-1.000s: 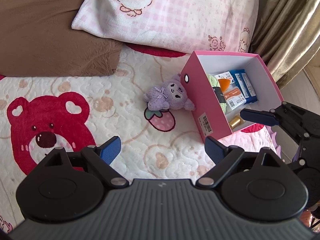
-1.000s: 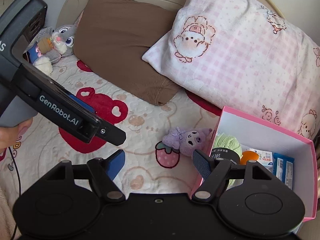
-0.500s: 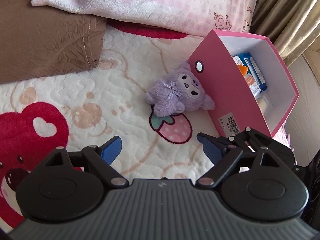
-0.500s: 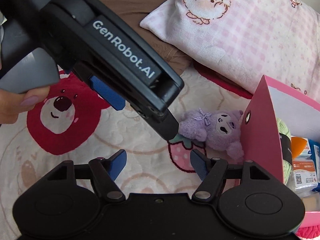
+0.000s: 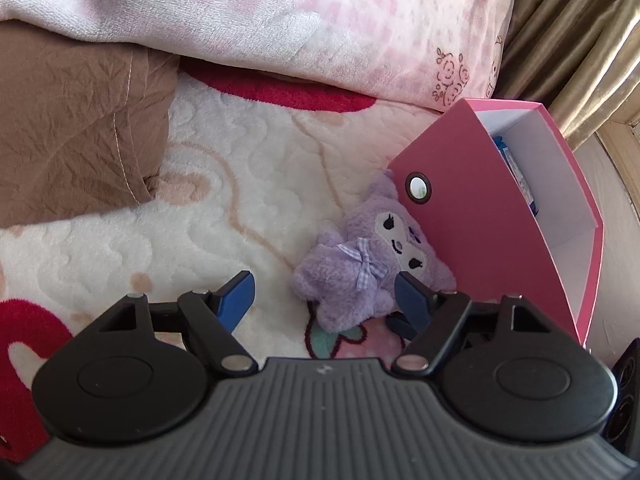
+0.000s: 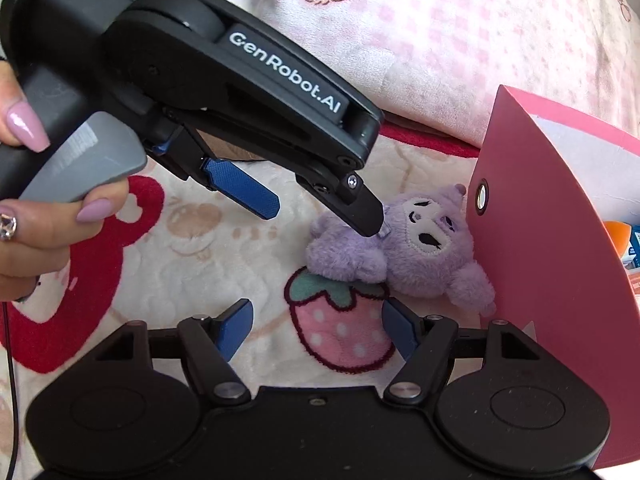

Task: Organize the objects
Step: 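Move the open left gripper down to the purple plush toy, then close the left gripper on the purple plush toy's body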

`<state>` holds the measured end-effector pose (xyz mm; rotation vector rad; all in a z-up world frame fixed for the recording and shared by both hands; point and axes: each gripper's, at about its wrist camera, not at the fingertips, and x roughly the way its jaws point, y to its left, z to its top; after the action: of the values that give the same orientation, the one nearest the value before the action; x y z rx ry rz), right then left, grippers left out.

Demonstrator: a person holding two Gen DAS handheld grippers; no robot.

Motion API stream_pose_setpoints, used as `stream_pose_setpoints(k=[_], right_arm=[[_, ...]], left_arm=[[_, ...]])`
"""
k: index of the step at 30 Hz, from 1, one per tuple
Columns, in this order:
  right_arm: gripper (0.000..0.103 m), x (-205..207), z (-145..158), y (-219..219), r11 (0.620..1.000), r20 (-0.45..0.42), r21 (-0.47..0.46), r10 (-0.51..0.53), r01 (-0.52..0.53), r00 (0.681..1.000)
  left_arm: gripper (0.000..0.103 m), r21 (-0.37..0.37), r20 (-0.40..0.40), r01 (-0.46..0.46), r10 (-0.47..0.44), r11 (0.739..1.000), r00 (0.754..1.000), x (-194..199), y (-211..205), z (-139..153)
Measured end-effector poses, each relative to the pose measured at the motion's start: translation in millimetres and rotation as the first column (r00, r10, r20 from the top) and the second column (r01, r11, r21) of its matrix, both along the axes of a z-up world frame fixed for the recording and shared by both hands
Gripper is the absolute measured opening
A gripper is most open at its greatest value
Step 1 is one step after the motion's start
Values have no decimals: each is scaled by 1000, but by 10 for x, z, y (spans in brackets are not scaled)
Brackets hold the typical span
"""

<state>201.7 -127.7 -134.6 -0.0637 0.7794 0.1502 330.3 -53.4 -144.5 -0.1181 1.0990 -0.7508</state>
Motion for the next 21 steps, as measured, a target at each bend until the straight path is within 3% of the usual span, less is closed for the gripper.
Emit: stream_pose_setpoints(k=[3,10,15,21], right_arm=[[76,34,-13,-44,999,6,14,-43,43,999],[77,27,-52,-41,999,18,-12,-40,41,999],[78,6,-56,-58,998,22,-6,-55,55,998],[78,-61,-73,-44,999,36,-14,-41,42,999]], left_arm=[[62,1,-32,-7,7,1000,999,53,-101,-48],[61,-42,-8,-44,44,998,999,80,-215,-56],[39,-66,-86,-95,89,993,992,59,-140,-97],[33,-129,-102,-156,143,979,984,-133,80,-101]])
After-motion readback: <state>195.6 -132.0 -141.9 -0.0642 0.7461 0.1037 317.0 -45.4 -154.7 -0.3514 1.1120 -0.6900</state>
